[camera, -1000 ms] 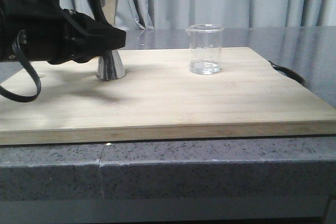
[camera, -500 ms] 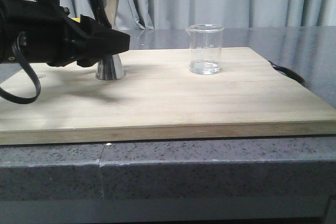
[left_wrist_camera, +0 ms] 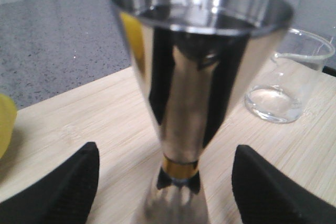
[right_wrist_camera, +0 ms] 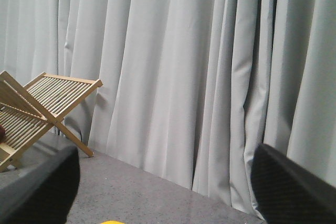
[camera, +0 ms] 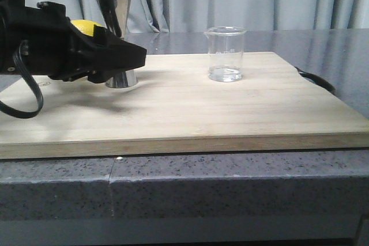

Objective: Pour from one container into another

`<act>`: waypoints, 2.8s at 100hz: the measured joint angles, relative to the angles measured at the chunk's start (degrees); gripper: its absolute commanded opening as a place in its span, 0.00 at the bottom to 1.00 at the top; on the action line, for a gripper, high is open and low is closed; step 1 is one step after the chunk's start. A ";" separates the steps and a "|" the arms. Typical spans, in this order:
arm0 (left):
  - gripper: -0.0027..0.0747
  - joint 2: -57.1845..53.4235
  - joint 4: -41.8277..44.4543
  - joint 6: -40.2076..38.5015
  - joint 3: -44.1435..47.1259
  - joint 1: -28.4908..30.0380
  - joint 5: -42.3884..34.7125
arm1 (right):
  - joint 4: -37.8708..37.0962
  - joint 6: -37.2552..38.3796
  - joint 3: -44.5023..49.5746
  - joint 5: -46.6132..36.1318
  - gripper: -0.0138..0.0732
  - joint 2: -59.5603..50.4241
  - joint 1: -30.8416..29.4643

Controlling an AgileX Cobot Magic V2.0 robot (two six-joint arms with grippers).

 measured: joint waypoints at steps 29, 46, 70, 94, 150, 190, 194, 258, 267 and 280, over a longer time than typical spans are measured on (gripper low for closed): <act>0.68 -4.18 2.42 -5.75 0.00 0.00 2.82 | 0.00 0.00 0.00 0.00 0.85 0.00 0.00; 0.68 -6.64 6.11 -9.82 0.00 0.00 5.37 | 0.00 0.00 0.00 -0.09 0.85 0.00 0.00; 0.68 -11.59 12.52 -16.94 0.12 0.00 11.08 | 0.00 0.00 0.00 -0.13 0.85 0.00 0.00; 0.67 -20.77 20.17 -24.64 0.73 0.00 19.00 | 1.07 0.00 0.00 0.51 0.85 0.00 0.00; 0.58 -53.81 21.17 -26.02 1.64 0.00 44.86 | 24.26 -19.86 0.03 12.56 0.85 -9.92 -4.94; 0.17 -69.20 21.05 -26.02 1.64 0.00 47.65 | 25.07 -27.71 0.32 33.92 0.84 -33.13 -4.94; 0.14 -70.21 21.05 -26.02 1.64 0.00 48.12 | 25.07 -29.05 0.32 34.84 0.83 -35.43 -4.94; 0.01 -86.45 20.61 -25.56 2.56 0.00 68.91 | 14.46 -37.00 0.32 69.98 0.10 -60.29 -14.38; 0.01 -86.57 20.48 -25.33 5.06 0.00 69.14 | 14.06 -35.17 0.32 72.33 0.10 -61.43 -16.42; 0.01 -86.57 20.02 -25.33 9.27 0.00 69.26 | 13.91 -33.20 1.83 73.87 0.10 -63.01 -17.53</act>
